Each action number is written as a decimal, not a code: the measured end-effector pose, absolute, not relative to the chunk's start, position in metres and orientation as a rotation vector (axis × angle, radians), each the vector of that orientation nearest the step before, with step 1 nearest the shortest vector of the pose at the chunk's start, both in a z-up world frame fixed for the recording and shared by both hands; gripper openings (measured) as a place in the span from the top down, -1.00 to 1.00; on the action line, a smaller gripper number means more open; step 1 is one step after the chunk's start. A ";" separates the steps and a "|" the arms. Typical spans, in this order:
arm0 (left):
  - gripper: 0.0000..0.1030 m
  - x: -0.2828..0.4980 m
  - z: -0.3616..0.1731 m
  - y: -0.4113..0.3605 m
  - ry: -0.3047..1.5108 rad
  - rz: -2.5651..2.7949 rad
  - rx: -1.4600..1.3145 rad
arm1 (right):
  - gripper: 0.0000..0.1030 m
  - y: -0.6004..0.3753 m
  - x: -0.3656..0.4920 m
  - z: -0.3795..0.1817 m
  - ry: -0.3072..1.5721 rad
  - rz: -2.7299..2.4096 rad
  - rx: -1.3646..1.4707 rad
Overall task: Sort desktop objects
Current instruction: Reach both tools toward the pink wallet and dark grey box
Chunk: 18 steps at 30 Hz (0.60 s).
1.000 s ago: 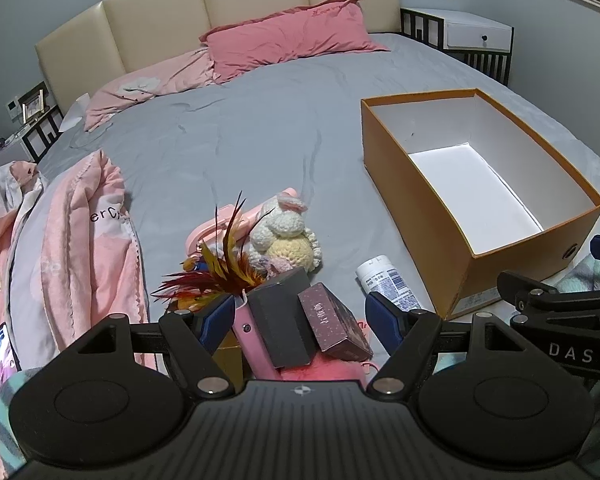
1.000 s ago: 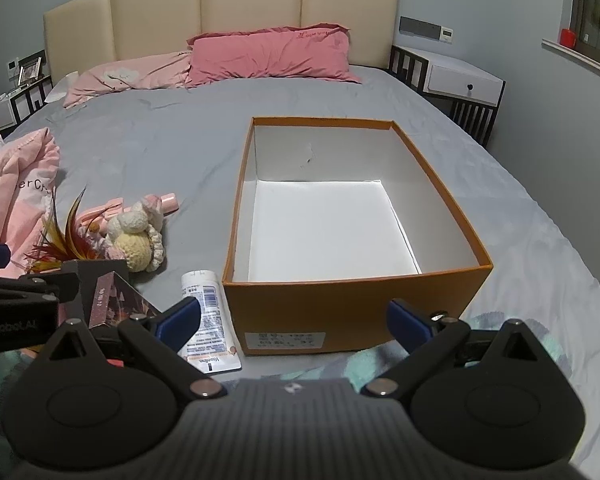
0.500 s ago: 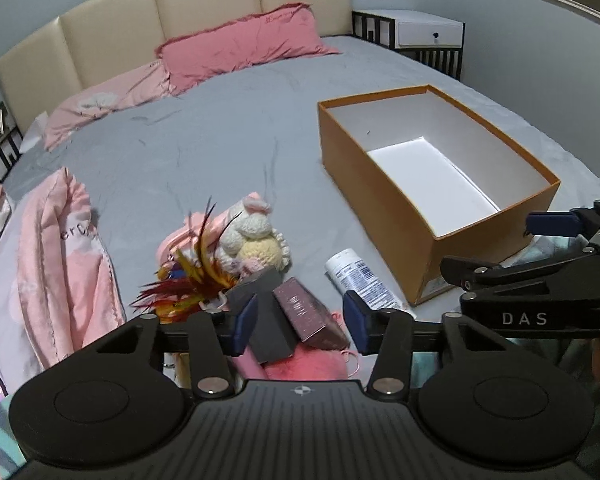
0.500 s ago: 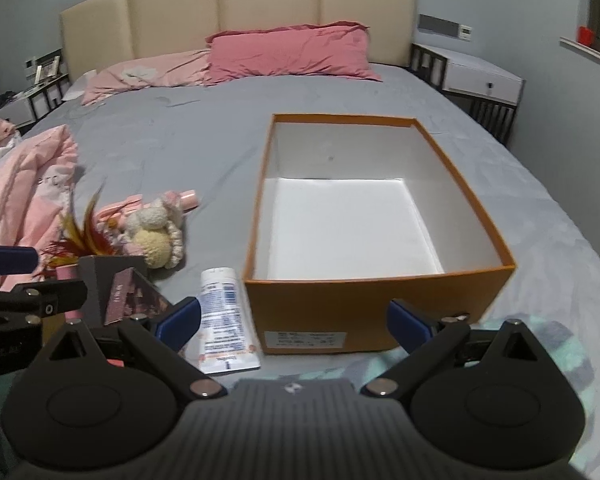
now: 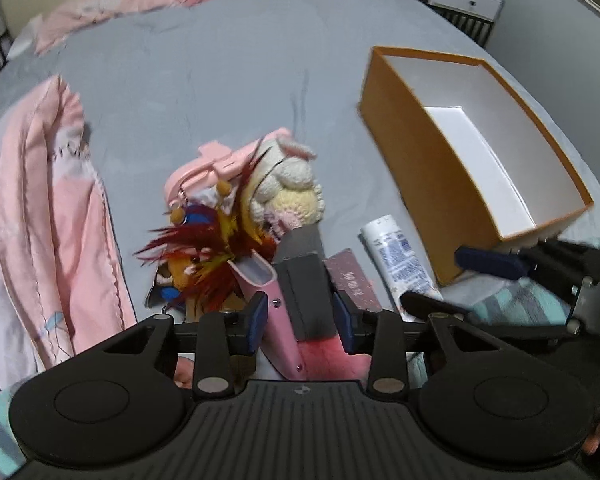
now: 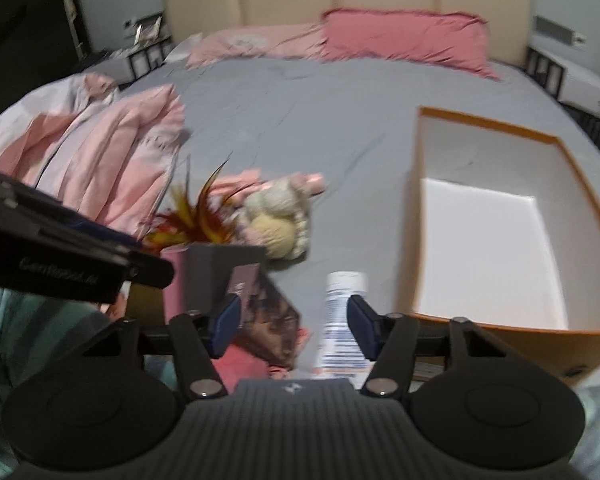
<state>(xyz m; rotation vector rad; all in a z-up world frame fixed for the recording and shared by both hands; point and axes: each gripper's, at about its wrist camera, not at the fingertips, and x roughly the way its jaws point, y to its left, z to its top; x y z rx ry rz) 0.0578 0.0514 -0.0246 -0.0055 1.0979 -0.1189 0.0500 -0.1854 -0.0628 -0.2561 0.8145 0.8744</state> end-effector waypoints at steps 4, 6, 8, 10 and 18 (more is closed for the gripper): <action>0.19 0.066 -0.035 0.061 1.134 -0.093 -0.039 | -0.15 -0.168 0.054 -0.071 0.863 0.919 -0.266; 0.19 0.069 -0.042 0.066 1.148 -0.091 -0.062 | -0.15 -0.161 0.055 -0.075 0.875 0.931 -0.280; 0.19 0.073 -0.047 0.070 1.161 -0.078 -0.084 | -0.15 -0.155 0.057 -0.080 0.892 0.940 -0.291; 0.19 0.077 -0.052 0.074 1.165 -0.061 -0.110 | -0.15 -0.147 0.060 -0.086 0.906 0.975 -0.316; 0.23 0.093 -0.059 0.084 1.166 -0.045 -0.180 | -0.13 -0.134 0.072 -0.089 0.930 1.001 -0.319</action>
